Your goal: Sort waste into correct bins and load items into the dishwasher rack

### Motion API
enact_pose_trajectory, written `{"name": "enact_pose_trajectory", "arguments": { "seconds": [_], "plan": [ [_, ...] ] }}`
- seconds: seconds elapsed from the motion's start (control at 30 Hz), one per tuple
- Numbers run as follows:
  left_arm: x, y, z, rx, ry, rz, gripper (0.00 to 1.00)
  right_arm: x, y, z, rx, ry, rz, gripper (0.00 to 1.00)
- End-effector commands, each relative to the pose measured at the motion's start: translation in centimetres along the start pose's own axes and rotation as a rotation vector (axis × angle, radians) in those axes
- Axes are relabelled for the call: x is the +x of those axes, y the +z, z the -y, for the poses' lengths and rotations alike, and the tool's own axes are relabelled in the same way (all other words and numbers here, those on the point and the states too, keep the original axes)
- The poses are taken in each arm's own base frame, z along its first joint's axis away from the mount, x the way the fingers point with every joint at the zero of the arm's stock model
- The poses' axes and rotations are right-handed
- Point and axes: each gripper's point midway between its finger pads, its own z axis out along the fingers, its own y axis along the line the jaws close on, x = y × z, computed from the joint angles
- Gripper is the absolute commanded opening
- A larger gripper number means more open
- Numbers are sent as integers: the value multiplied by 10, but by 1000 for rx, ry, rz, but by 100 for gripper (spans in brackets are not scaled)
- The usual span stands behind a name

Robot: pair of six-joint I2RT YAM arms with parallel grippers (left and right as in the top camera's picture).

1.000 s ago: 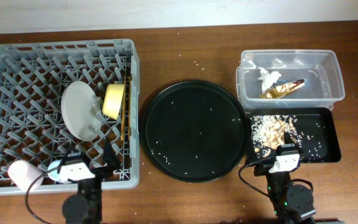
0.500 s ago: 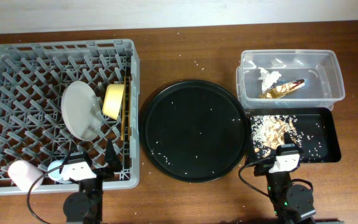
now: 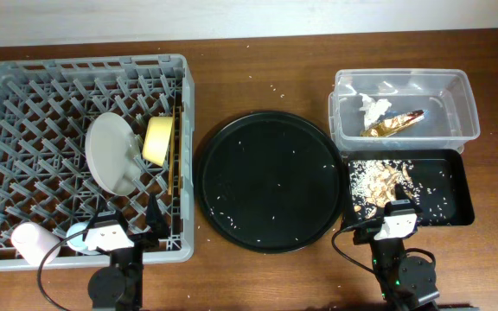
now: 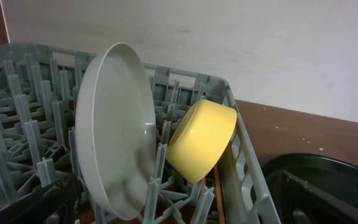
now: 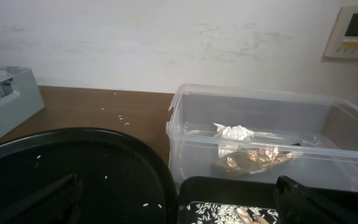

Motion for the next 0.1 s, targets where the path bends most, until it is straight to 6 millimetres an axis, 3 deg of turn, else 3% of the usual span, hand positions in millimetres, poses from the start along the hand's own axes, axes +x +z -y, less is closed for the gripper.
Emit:
{"name": "enact_pose_trajectory", "arguments": {
  "seconds": [0.0, 0.07],
  "plan": [
    [2, 0, 3, 16, -8, -7, 99, 3, 0, 2, 8, -4, -4, 98],
    [2, 0, 3, 17, -9, -7, 99, 3, 0, 2, 8, -4, -4, 99]
  ]
}}
